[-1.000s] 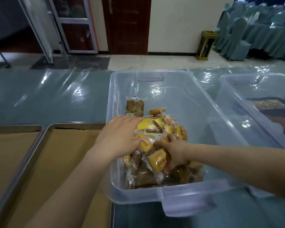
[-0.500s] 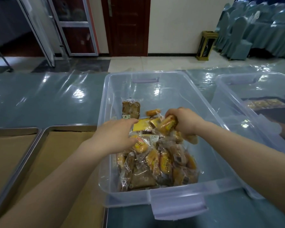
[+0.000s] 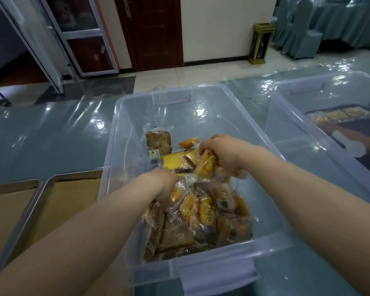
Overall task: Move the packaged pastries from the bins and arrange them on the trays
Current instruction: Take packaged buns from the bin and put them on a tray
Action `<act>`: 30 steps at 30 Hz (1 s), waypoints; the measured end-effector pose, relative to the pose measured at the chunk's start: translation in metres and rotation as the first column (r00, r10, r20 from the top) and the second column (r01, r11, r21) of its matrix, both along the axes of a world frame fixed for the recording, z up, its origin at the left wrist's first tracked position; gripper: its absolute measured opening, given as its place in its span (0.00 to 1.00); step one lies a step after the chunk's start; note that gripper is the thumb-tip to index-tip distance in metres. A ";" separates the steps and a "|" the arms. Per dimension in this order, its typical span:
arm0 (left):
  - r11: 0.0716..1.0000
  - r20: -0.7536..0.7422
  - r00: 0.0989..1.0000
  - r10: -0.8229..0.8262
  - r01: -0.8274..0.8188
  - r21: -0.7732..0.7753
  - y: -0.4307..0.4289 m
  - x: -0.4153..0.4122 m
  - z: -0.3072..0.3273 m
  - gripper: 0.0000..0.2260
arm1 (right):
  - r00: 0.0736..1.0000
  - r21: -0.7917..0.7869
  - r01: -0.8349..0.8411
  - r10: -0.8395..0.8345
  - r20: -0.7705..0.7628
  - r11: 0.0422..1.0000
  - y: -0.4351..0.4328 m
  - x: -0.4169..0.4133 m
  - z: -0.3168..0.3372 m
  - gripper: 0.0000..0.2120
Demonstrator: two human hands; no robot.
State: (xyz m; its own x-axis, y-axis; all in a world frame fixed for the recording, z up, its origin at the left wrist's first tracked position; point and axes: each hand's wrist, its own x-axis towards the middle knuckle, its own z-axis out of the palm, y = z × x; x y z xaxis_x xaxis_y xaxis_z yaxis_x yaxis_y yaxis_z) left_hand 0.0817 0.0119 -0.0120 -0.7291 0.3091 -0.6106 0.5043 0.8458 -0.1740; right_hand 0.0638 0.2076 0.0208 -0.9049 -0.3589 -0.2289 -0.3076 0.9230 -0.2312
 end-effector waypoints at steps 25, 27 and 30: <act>0.974 0.066 0.998 0.002 -0.017 0.224 0.060 0.045 -0.046 0.50 | 0.934 -0.013 0.129 -0.126 -0.333 0.992 -0.003 -0.003 0.006 0.30; 0.971 0.093 0.995 0.029 -0.050 0.234 0.055 0.046 -0.048 0.53 | 0.938 -0.002 0.120 -0.114 -0.328 0.993 -0.004 -0.004 0.003 0.29; 0.969 0.013 1.000 -0.018 0.014 0.247 0.051 0.048 -0.050 0.52 | 0.943 0.023 0.103 -0.090 -0.321 0.994 -0.006 -0.005 -0.001 0.29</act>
State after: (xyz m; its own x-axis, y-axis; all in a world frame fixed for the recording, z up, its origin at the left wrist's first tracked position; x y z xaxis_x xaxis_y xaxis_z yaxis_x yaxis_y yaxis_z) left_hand 0.1300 0.0625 -0.0616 -0.7144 0.4631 -0.5246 0.5191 0.8534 0.0465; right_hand 0.0590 0.2018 0.0199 -0.9627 -0.2626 0.0649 -0.2680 0.9583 -0.0987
